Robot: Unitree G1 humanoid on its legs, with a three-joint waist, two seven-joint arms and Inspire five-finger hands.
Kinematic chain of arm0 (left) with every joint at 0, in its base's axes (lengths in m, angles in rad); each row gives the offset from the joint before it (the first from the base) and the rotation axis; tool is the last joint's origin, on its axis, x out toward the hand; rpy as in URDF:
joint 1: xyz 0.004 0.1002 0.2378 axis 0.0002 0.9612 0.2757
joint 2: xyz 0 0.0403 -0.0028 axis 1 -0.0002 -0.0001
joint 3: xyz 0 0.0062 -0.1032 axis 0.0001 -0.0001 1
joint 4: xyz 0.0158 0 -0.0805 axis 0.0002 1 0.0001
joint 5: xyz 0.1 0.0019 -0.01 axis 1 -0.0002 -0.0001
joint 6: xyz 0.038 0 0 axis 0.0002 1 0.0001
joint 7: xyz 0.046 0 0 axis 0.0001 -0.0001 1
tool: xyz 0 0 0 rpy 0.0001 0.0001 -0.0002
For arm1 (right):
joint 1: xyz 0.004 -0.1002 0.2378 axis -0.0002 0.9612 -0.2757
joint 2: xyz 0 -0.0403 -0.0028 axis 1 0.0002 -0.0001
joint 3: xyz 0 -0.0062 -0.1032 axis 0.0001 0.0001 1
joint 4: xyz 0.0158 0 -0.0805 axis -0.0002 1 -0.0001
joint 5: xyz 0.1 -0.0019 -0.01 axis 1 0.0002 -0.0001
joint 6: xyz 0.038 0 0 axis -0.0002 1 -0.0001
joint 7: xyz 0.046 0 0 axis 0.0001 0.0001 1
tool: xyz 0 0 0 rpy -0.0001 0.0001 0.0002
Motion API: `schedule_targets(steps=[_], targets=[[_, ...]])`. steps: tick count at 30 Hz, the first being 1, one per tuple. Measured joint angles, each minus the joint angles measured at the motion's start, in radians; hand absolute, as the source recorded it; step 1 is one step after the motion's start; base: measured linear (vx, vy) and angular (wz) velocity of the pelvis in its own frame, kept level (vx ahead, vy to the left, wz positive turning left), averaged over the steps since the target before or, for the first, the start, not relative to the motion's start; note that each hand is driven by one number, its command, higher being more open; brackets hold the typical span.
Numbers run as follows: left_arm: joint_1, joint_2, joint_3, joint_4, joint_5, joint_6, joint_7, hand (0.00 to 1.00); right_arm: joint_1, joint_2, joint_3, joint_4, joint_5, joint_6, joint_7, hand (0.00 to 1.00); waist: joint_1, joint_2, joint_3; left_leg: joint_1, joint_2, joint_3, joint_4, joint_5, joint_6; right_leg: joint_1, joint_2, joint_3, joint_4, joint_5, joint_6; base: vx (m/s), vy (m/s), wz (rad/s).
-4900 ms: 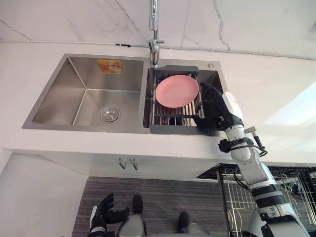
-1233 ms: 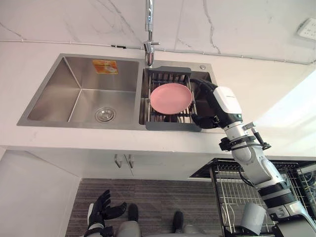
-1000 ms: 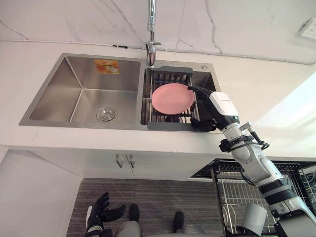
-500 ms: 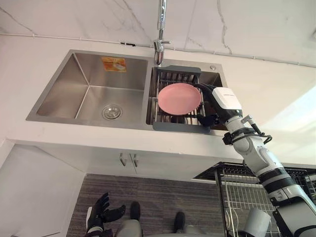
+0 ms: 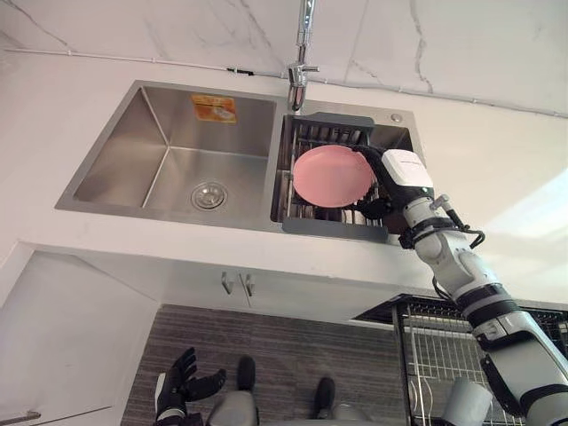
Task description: Walk over to the sink, pick up the cup, carry it to the dishwasher, place the cup inside the dishwasher, then close the dishwasher door
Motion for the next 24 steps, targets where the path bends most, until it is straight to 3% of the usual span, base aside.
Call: schedule_targets(steps=[10,18,19,24], targets=[[0.001,-0.004,0.0,0.0,-0.001,-0.001,0.0,0.9,-0.049,0.01,0.019,0.065,-0.009,0.0,0.002,0.9,0.009,0.006,0.011,-0.003,-0.002,-0.006,0.0,0.002,0.003,0.0,-0.002,-0.006,0.001,-0.001,0.002,0.0,0.002,0.01],[-0.002,-0.006,0.0,-0.008,-0.009,-0.005,0.001,0.9,-0.116,0.052,0.017,0.113,-0.073,0.041,-0.009,0.9,0.011,0.011,0.043,-0.01,-0.003,-0.01,0.0,0.002,0.003,-0.004,-0.003,-0.01,0.0,-0.001,0.003,0.0,0.001,0.0],[-0.002,-0.007,0.0,-0.008,-0.014,-0.005,0.002,0.9,-0.116,0.064,0.017,0.116,-0.09,0.05,-0.021,0.3,0.012,0.011,0.043,-0.013,-0.004,-0.011,0.0,0.003,0.003,-0.007,-0.003,-0.012,0.0,-0.001,0.003,0.0,0.0,0.0],[-0.003,-0.008,0.0,-0.008,-0.019,-0.008,0.003,0.9,-0.131,0.093,0.01,0.148,-0.126,0.069,-0.046,0.3,0.012,0.012,0.044,-0.016,-0.006,-0.016,0.0,0.005,0.005,-0.007,-0.005,-0.016,0.001,0.0,0.005,0.0,0.003,0.01]])
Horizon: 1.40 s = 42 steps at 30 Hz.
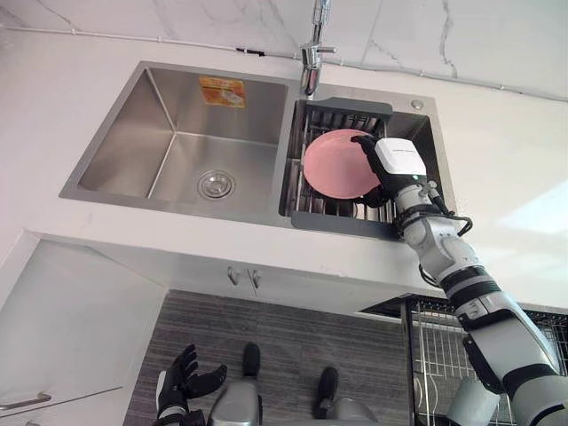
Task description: Walk over to the sink, pick up the cup, carry it to the dishwasher, place the cup inside the dishwasher, then close the dishwasher door
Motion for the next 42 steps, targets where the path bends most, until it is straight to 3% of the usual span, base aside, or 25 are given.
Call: schedule_targets(steps=[20,25,31,38,42], targets=[[-0.013,-0.009,-0.001,-0.036,0.0,-0.002,0.001,0.9,-0.005,0.004,-0.038,-0.039,0.0,-0.012,-0.016,0.3,0.0,0.01,0.027,-0.006,0.014,-0.019,0.0,0.005,0.0,0.005,0.009,-0.016,0.006,-0.002,-0.002,-0.02,0.002,0.03],[-0.02,-0.013,0.0,-0.038,0.002,-0.001,0.001,0.9,-0.003,-0.008,-0.147,-0.311,0.013,-0.023,-0.093,0.3,0.001,0.011,0.028,0.006,0.025,-0.008,0.001,-0.001,-0.008,0.009,0.018,-0.006,0.005,-0.002,-0.004,0.02,-0.023,-0.07],[-0.022,-0.014,0.0,-0.038,0.008,0.0,0.001,0.9,0.016,-0.03,-0.18,-0.488,0.013,-0.053,-0.152,0.3,-0.006,0.011,0.028,0.037,0.024,0.015,0.0,-0.008,-0.01,0.03,0.014,0.016,0.006,-0.002,-0.004,0.01,0.002,-0.1],[-0.022,-0.012,0.0,-0.032,0.012,0.002,0.001,0.9,0.184,-0.032,-0.2,-0.614,0.014,-0.094,-0.151,0.3,-0.02,0.01,0.027,0.07,0.028,0.04,0.0,-0.015,-0.007,0.043,0.016,0.035,0.019,-0.011,-0.011,-0.03,-0.002,-0.09],[-0.019,-0.009,-0.001,-0.027,0.012,0.004,0.001,0.9,0.321,-0.031,-0.301,-0.717,0.036,-0.097,-0.151,0.3,-0.03,0.007,0.022,0.086,0.031,0.068,-0.005,-0.021,-0.009,0.041,0.016,0.061,0.025,-0.015,-0.009,-0.03,0.003,-0.19]])
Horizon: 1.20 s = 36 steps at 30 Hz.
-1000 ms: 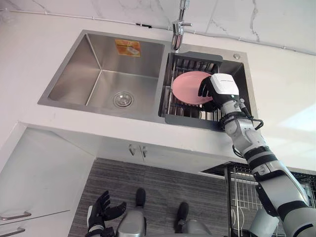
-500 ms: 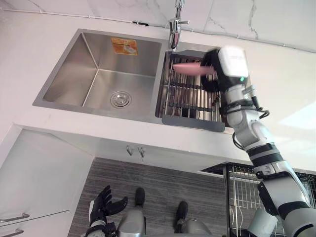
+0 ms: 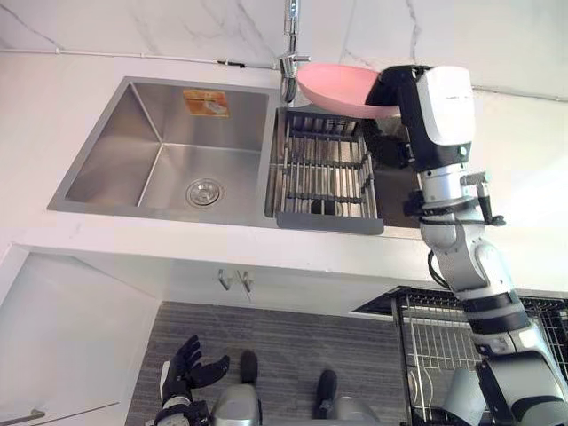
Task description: Walk over to the sink, pick up the cup, carry it to the dishwasher, place the cup inside the dishwasher, then close the dishwasher door
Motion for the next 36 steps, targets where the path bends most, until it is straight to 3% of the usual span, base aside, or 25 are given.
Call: schedule_targets(steps=[3,7,11,15,20,23,29,31,34,36], targets=[[0.008,0.008,0.0,0.012,0.009,0.002,0.0,0.9,0.131,0.004,-0.121,-0.086,0.005,-0.001,-0.001,0.3,-0.018,-0.006,-0.01,0.014,0.001,0.023,0.0,-0.007,-0.003,-0.004,0.0,0.027,-0.001,0.0,0.001,0.01,0.005,-0.27],[0.03,0.021,0.0,0.044,0.01,0.006,-0.001,0.9,0.285,0.031,-0.289,-0.115,0.007,0.008,-0.006,0.3,-0.066,-0.014,-0.051,0.031,0.003,0.061,0.005,-0.02,-0.009,-0.013,0.003,0.073,-0.002,0.002,0.004,0.05,0.0,-0.32],[0.036,0.024,0.0,0.066,0.022,0.007,-0.001,0.9,0.386,0.039,-0.398,-0.116,0.008,0.037,-0.021,0.3,-0.104,-0.01,-0.071,0.046,0.007,0.112,0.004,-0.04,-0.013,-0.029,0.008,0.125,-0.003,0.003,0.005,0.02,0.005,-0.44],[0.04,0.016,-0.002,0.081,0.03,0.014,-0.003,0.9,0.437,0.046,-0.459,-0.117,0.014,0.06,-0.028,0.3,-0.143,0.011,-0.093,0.06,0.008,0.187,0.005,-0.06,-0.014,-0.056,0.014,0.201,-0.006,0.014,0.008,0.02,0.022,-0.57],[0.039,-0.014,-0.022,0.083,0.029,0.014,-0.006,0.9,0.501,0.06,-0.462,-0.107,0.014,0.076,-0.028,0.3,-0.178,0.05,-0.116,0.082,0.004,0.264,0.007,-0.09,-0.017,-0.092,0.025,0.316,-0.021,0.041,0.018,0.02,0.019,-0.7],[0.038,-0.017,-0.053,0.088,0.029,0.013,-0.012,0.9,0.546,0.061,-0.462,-0.093,0.014,0.088,-0.026,0.3,-0.199,0.069,-0.117,0.082,0.005,0.267,0.033,-0.111,-0.018,-0.096,0.024,0.325,-0.019,0.044,0.02,0.0,-0.014,-0.31],[0.035,-0.042,-0.078,0.109,0.028,0.013,-0.023,0.9,0.581,0.085,-0.463,0.009,0.054,0.109,-0.012,0.3,-0.224,0.151,-0.071,0.065,0.002,0.324,0.081,-0.158,-0.015,-0.141,-0.002,0.287,-0.009,0.04,0.026,-0.04,-0.001,-0.35],[0.034,-0.054,-0.079,0.11,0.028,0.012,-0.023,0.9,0.581,0.096,-0.469,0.075,0.057,0.129,-0.001,0.3,-0.231,0.195,-0.047,0.063,0.005,0.333,0.094,-0.172,-0.015,-0.15,0.002,0.303,-0.001,0.056,0.03,0.02,-0.018,-0.27],[0.031,-0.059,-0.084,0.109,0.028,0.007,-0.023,0.9,0.575,0.099,-0.466,0.162,0.079,0.136,0.012,0.3,-0.225,0.218,-0.028,0.036,0.007,0.34,0.115,-0.185,-0.014,-0.183,0.009,0.338,0.003,0.066,0.03,0.02,-0.028,-0.34],[0.018,-0.059,-0.094,0.106,0.028,0.001,-0.023,0.9,0.558,0.107,-0.466,0.178,0.095,0.142,0.013,0.3,-0.227,0.215,0.01,0.029,0.007,0.35,0.132,-0.192,-0.011,-0.194,0.01,0.354,0.011,0.069,0.032,0.0,-0.022,-0.29]])
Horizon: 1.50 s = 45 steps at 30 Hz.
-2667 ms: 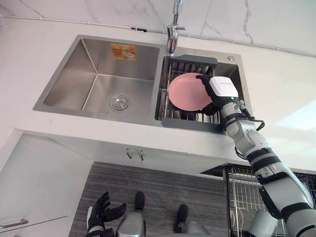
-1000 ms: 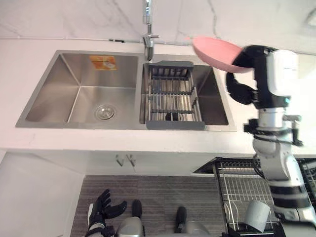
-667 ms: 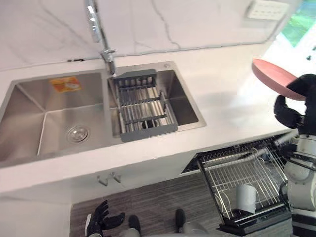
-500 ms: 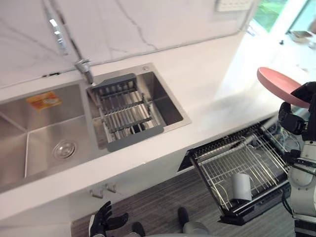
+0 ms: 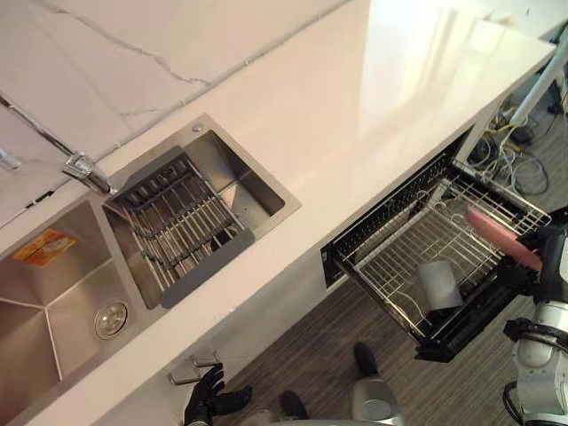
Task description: Walk over to the sink, pick up the cup, carry it to the dishwasher, place the cup inside the dishwasher, then close the dishwasher door
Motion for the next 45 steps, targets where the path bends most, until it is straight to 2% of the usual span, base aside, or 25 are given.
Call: schedule_targets(steps=[4,10,16,20,21,27,36,41,45], targets=[[-0.032,-0.004,-0.006,-0.02,-0.012,-0.016,0.0,0.9,-0.118,-0.009,0.015,0.115,0.031,-0.006,-0.008,0.3,-0.002,-0.008,0.067,-0.034,0.001,0.023,0.05,-0.036,0.008,-0.036,-0.001,0.039,0.01,0.01,0.009,-0.05,-0.011,-0.24],[-0.083,-0.005,-0.047,-0.024,-0.021,-0.028,0.001,0.9,-0.348,-0.137,0.101,0.298,0.081,-0.013,-0.033,0.3,0.007,-0.003,0.136,-0.111,0.004,0.02,0.115,-0.048,0.009,-0.09,-0.015,0.037,0.012,0.026,0.017,-0.04,-0.009,-0.02],[-0.103,-0.008,-0.063,-0.026,-0.022,-0.03,0.002,0.9,-0.458,-0.156,0.185,0.43,0.15,-0.018,0.0,0.3,0.025,0.03,0.157,-0.166,0.008,-0.039,0.147,-0.048,0.009,-0.103,-0.024,-0.02,0.013,0.029,0.018,-0.01,-0.037,0.22],[-0.114,-0.01,-0.063,-0.03,-0.022,-0.033,0.002,0.9,-0.465,-0.156,0.189,0.444,0.157,-0.017,0.007,0.3,0.037,0.031,0.16,-0.202,-0.001,-0.075,0.171,-0.05,0.013,-0.118,-0.038,-0.039,0.017,0.031,0.022,-0.05,-0.006,0.19],[-0.114,-0.01,-0.063,-0.029,-0.022,-0.034,0.002,0.9,-0.47,-0.157,0.193,0.444,0.157,-0.017,0.007,0.9,0.036,0.03,0.16,-0.21,-0.001,-0.081,0.182,-0.054,0.02,-0.118,-0.041,-0.044,0.017,0.033,0.024,-0.06,0.016,0.14],[-0.128,-0.01,-0.063,-0.029,-0.022,-0.037,0.003,0.9,-0.523,-0.175,0.23,0.459,0.159,-0.024,0.012,0.9,0.037,0.017,0.177,-0.264,-0.006,-0.111,0.234,-0.068,0.037,-0.138,-0.053,-0.056,0.009,0.054,0.028,-0.1,0.019,0.1],[-0.153,-0.002,-0.062,-0.031,-0.022,-0.036,0.005,0.9,-0.54,-0.166,0.231,0.442,0.197,-0.013,0.019,0.9,0.039,0.002,0.188,-0.298,0.006,-0.137,0.271,-0.075,0.041,-0.144,-0.059,-0.127,-0.004,0.069,0.002,-0.06,-0.008,0.02],[-0.155,0.002,-0.047,-0.05,-0.022,-0.033,0.006,0.9,-0.466,-0.091,0.112,0.163,0.206,-0.007,-0.005,0.9,0.042,-0.005,0.192,-0.286,0.016,-0.151,0.28,-0.086,0.038,-0.122,-0.046,-0.128,-0.012,0.076,0.008,0.0,-0.003,-0.01],[-0.158,0.008,-0.015,-0.062,-0.022,-0.029,0.016,0.9,-0.394,-0.04,0.017,-0.034,0.227,-0.037,-0.041,0.9,0.042,-0.031,0.192,-0.273,0.017,-0.158,0.281,-0.1,0.038,-0.108,-0.042,-0.125,-0.015,0.076,0.008,0.0,-0.009,-0.03]])
